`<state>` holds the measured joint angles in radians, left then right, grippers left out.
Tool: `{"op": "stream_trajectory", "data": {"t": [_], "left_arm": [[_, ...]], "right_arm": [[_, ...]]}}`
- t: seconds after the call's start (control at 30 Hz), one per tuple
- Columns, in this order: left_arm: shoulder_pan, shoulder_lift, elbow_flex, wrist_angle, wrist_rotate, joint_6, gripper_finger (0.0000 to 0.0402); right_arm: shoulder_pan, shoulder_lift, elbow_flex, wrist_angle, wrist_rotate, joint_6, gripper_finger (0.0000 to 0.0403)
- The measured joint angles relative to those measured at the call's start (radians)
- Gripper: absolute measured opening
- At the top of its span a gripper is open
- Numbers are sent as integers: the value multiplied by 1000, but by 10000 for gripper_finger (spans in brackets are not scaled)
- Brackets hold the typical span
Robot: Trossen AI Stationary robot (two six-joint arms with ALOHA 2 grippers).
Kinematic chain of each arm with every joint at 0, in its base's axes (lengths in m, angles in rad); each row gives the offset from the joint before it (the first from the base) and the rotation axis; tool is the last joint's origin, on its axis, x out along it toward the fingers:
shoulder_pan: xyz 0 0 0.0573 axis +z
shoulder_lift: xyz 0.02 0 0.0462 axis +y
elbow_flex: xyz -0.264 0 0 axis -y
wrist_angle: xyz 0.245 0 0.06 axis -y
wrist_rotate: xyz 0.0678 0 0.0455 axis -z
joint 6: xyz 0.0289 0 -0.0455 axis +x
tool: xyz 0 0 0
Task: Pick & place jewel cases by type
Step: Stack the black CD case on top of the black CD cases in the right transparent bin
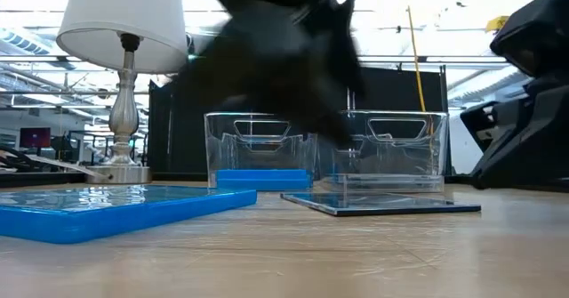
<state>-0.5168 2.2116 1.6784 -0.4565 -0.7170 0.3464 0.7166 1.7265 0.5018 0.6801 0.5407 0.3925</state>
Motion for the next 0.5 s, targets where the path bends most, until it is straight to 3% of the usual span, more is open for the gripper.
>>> {"op": "stream_trajectory", "data": {"t": [0.13,0.3,0.5], "left_arm": [[7,-3,0,-141,228,-150,285],[20,-3,1,-188,245,-199,285],[72,-2,1,-240,299,-177,285]], "right_arm": [[-6,0,0,-26,22,12,0],[-27,0,0,-15,118,-8,0],[-108,0,0,-63,113,15,0]]}}
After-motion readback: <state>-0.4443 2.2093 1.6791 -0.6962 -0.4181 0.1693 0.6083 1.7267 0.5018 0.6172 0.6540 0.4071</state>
